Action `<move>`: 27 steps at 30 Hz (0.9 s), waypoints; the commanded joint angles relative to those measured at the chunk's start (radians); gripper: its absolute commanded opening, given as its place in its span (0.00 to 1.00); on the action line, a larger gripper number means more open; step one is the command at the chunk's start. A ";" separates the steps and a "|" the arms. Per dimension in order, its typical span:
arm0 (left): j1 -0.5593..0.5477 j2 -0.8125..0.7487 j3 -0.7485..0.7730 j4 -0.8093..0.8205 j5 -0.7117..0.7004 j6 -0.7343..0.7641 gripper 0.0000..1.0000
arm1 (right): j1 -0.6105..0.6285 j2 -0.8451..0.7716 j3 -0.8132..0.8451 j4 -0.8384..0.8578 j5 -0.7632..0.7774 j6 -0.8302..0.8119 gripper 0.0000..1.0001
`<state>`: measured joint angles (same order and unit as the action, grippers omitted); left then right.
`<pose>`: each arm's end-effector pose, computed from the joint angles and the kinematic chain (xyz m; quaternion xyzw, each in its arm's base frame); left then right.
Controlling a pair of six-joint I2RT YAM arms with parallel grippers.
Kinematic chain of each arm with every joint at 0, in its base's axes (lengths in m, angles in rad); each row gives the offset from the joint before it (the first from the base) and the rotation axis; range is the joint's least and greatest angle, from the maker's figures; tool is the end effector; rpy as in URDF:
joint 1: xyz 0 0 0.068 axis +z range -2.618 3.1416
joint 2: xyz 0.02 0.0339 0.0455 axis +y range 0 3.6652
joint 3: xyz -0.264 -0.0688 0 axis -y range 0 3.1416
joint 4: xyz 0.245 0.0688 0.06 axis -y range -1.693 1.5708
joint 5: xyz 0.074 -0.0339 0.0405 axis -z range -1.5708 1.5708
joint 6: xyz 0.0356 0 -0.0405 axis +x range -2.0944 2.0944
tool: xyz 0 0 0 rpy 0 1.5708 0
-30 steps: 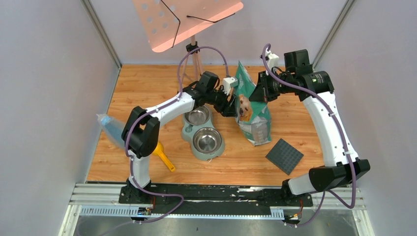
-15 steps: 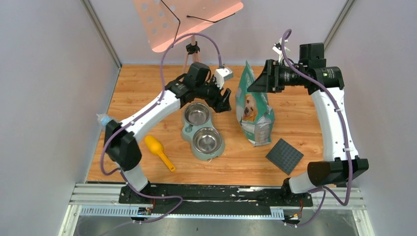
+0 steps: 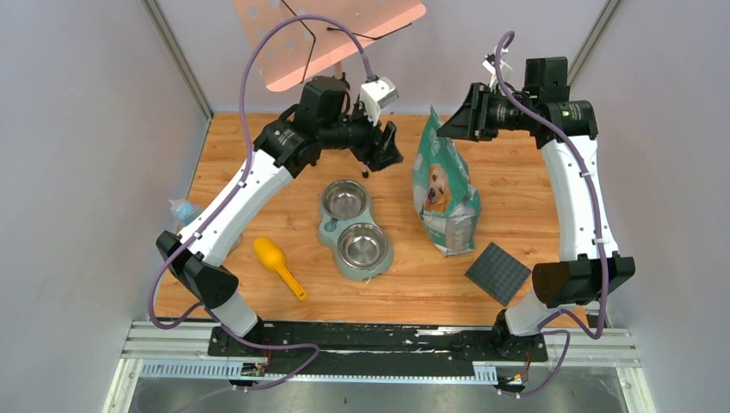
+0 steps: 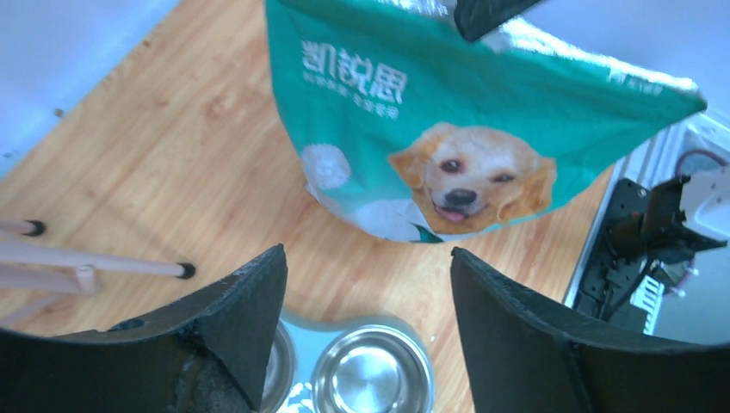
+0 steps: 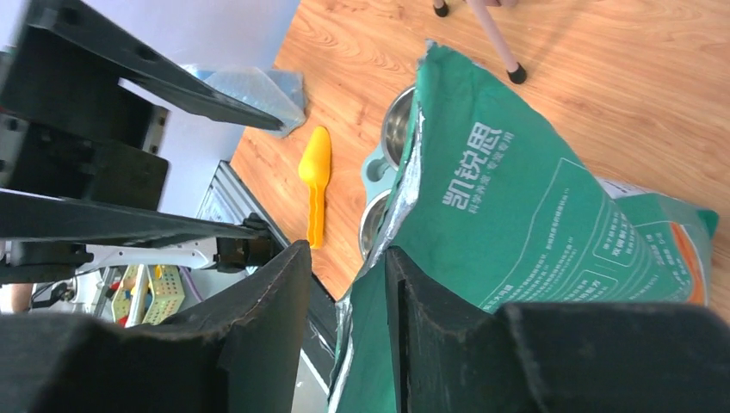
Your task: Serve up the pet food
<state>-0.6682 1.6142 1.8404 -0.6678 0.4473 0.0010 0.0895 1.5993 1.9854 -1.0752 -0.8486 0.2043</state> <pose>0.2673 -0.2306 0.4453 0.3826 0.7391 -0.3479 0.4316 0.3036 0.0541 0.4632 -0.1281 0.8329 0.4252 0.3302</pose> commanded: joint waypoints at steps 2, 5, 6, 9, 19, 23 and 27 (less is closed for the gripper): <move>0.004 0.060 0.201 -0.102 -0.043 0.011 0.76 | -0.023 -0.033 -0.003 0.021 0.035 -0.008 0.37; 0.004 0.091 0.277 -0.146 0.000 0.043 0.77 | -0.024 -0.053 -0.025 0.015 0.032 -0.020 0.33; 0.004 0.094 0.283 -0.147 0.001 0.041 0.77 | -0.025 -0.058 -0.031 0.015 0.030 -0.020 0.33; 0.004 0.094 0.276 -0.136 0.004 0.020 0.77 | -0.033 -0.070 -0.042 0.015 0.020 -0.019 0.31; 0.004 0.089 0.246 -0.067 0.083 -0.019 0.77 | -0.080 -0.103 -0.064 -0.013 -0.023 -0.043 0.34; 0.003 0.103 0.263 -0.059 0.079 -0.011 0.77 | -0.080 -0.115 -0.099 -0.016 -0.056 -0.054 0.36; 0.004 0.106 0.263 -0.056 0.089 -0.023 0.77 | -0.081 -0.113 -0.105 -0.017 -0.059 -0.060 0.36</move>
<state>-0.6655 1.7161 2.0857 -0.7643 0.5068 -0.0025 0.0082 1.5146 1.8824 -1.0973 -0.8745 0.1703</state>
